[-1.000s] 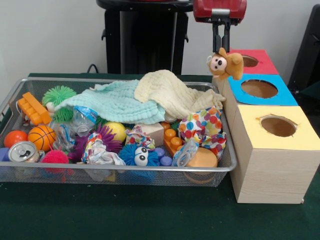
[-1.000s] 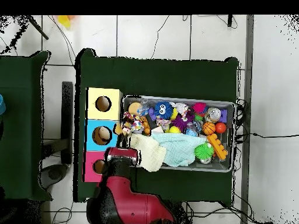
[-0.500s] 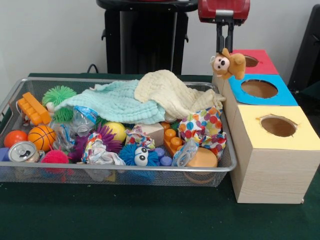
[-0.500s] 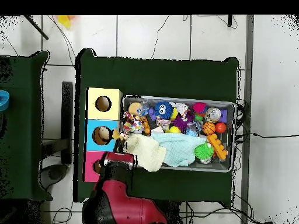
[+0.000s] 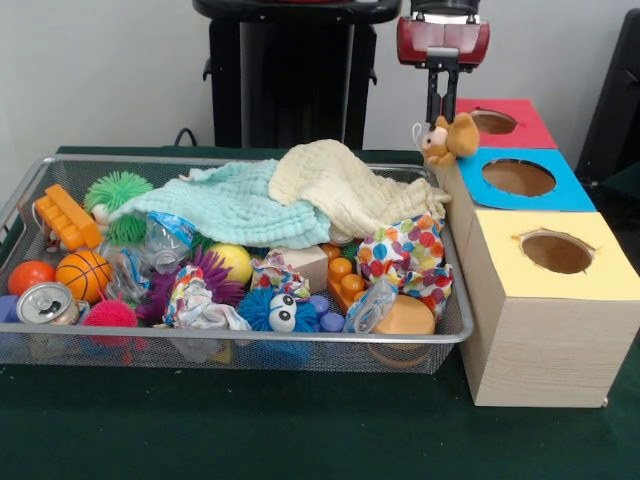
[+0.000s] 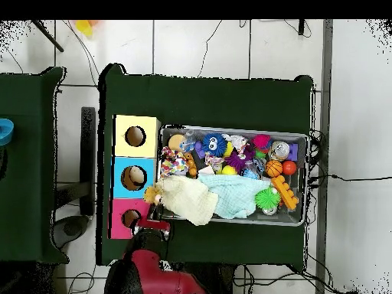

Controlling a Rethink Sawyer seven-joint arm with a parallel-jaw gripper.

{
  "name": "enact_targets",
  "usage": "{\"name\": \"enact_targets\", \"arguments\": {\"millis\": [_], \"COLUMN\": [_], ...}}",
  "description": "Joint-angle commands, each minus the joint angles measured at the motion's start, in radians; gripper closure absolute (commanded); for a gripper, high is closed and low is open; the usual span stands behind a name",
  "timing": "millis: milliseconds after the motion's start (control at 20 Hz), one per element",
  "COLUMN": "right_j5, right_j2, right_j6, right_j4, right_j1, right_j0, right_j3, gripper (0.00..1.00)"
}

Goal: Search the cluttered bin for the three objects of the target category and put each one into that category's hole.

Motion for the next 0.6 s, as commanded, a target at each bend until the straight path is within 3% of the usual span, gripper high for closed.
{"name": "enact_targets", "arguments": {"millis": [50, 400, 600], "right_j5": [-0.083, -0.062, -0.029], "right_j2": [0.021, 0.0, -0.018], "right_j6": [0.368, 0.414, 0.413], "right_j4": [0.117, 0.188, 0.197], "right_j1": [0.046, 0.012, -0.015], "right_j0": [0.073, 0.168, 0.187], "right_j3": [0.092, 0.134, 0.135], "gripper": [1.0, 1.0, 1.0]}}
